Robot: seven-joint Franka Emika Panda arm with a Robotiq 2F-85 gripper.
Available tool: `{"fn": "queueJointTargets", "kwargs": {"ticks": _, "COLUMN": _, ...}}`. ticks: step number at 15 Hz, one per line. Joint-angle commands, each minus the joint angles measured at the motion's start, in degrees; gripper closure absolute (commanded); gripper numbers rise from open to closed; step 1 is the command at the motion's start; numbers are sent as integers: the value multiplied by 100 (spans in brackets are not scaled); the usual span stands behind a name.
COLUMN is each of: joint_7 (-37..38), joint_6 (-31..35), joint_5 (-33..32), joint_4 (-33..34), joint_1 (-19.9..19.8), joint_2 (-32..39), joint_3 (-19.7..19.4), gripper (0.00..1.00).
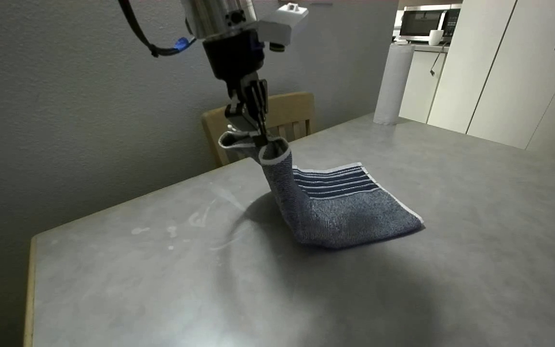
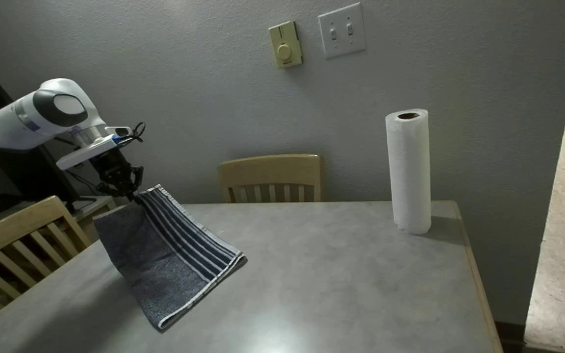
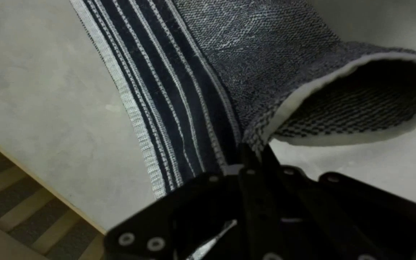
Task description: Fold the gray towel
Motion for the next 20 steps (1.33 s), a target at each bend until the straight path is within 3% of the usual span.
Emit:
{"fn": "queueJointTargets", "kwargs": {"ticks": 1, "joint_7": 47, "joint_6": 456, "joint_5": 73, "joint_4": -651, "joint_1": -135, "joint_2": -491, "joint_3": 36, "gripper": 99}}
{"fn": "queueJointTargets", "kwargs": {"ticks": 13, "joint_7": 1791, "joint_6": 3338, "joint_5": 630, "joint_4": -3492, "joint_1": -429, "joint_2": -1595, "joint_3": -47, "gripper": 99}}
{"fn": "queueJointTargets", "kwargs": {"ticks": 20, "joint_7": 3029, "joint_6": 3624, "joint_5": 335, "joint_4": -5135, "joint_1": -560, "joint_2": -2843, "joint_3": -43, "gripper": 99}}
